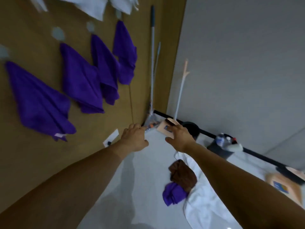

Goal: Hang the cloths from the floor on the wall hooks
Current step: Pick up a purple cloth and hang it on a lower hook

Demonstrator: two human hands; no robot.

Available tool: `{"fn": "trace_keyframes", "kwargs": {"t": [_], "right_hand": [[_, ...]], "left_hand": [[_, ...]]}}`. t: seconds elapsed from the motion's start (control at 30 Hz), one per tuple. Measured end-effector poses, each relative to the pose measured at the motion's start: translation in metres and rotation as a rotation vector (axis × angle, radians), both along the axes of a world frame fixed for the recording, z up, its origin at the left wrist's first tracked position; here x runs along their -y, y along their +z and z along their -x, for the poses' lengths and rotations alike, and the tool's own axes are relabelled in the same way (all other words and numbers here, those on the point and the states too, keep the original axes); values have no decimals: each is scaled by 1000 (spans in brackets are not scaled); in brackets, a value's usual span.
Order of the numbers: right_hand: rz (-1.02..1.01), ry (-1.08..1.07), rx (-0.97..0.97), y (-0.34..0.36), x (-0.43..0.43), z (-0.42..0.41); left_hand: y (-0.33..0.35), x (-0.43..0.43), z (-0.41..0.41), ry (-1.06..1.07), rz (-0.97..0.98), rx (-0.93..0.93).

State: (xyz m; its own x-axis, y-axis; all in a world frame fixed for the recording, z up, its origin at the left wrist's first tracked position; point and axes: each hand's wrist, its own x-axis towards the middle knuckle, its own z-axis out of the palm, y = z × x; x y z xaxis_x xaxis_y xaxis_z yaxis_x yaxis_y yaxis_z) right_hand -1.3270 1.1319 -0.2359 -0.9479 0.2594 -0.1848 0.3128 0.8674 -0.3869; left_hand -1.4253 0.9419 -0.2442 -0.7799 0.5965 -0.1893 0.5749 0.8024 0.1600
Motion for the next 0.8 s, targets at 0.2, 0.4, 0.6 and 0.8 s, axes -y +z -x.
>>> {"fn": "trace_keyframes", "kwargs": {"t": [0.2, 0.4, 0.6, 0.8], "right_hand": [[1, -245, 6, -10, -104, -116], [44, -385, 94, -40, -195, -217], [83, -365, 156, -84, -239, -234], [161, -271, 239, -140, -230, -196]], "left_hand": [[-21, -135, -72, -229, 18, 54], [-58, -244, -162, -332, 8, 163], [-90, -281, -182, -277, 29, 206], [-138, -279, -152, -193, 62, 289]]}}
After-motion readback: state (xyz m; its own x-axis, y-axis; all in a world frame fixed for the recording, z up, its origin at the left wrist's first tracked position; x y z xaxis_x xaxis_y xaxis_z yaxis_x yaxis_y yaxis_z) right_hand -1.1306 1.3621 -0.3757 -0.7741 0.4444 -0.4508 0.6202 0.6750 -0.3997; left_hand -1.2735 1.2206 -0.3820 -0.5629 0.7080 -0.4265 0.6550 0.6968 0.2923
